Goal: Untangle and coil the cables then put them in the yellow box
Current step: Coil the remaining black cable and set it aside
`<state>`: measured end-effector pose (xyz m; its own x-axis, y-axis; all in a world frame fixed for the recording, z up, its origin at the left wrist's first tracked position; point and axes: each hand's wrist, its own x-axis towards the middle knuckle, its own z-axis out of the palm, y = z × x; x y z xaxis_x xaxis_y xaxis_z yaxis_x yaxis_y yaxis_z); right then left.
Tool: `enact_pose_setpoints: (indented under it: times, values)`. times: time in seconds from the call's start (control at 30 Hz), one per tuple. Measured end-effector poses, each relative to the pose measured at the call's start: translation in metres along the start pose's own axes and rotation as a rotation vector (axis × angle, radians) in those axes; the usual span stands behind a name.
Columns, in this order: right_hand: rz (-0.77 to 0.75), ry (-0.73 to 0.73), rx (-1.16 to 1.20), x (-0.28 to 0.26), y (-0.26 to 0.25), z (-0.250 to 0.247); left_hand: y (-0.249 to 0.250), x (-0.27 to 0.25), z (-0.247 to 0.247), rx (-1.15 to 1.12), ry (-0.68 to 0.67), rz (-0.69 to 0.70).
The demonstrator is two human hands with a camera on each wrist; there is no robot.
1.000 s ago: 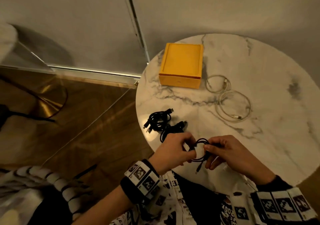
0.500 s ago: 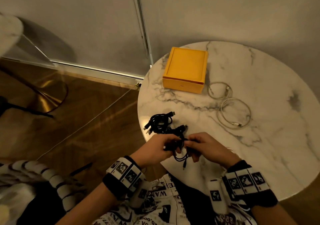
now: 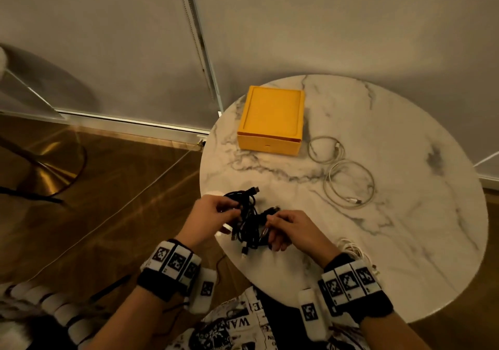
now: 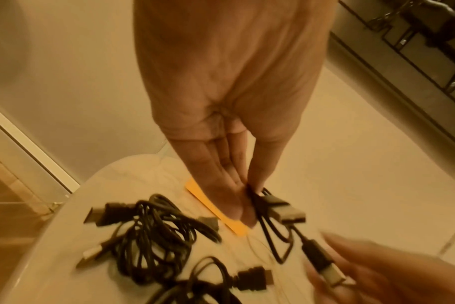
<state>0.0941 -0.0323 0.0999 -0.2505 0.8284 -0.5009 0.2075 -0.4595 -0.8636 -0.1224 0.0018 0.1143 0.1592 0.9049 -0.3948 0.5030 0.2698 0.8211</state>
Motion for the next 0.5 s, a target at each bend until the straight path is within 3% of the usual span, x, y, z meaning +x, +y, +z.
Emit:
enact_pose_setpoints:
  times: [0.1, 0.23, 0.43, 0.5]
  values:
    - [0.038, 0.009, 0.030, -0.004, 0.010, -0.009, -0.004, 0.022, -0.012, -0.044, 0.125, -0.054]
    - [0.114, -0.015, 0.047, -0.017, 0.030, -0.021, -0.022, 0.042, -0.009, 0.024, 0.130, -0.084]
    - [0.185, 0.079, 0.118, -0.039, 0.051, -0.052, -0.039, 0.059, -0.005, 0.419, 0.196, 0.090]
    - [0.196, 0.112, 0.151, -0.044, 0.053, -0.058, -0.039, 0.059, -0.002, 0.429, 0.201, 0.127]
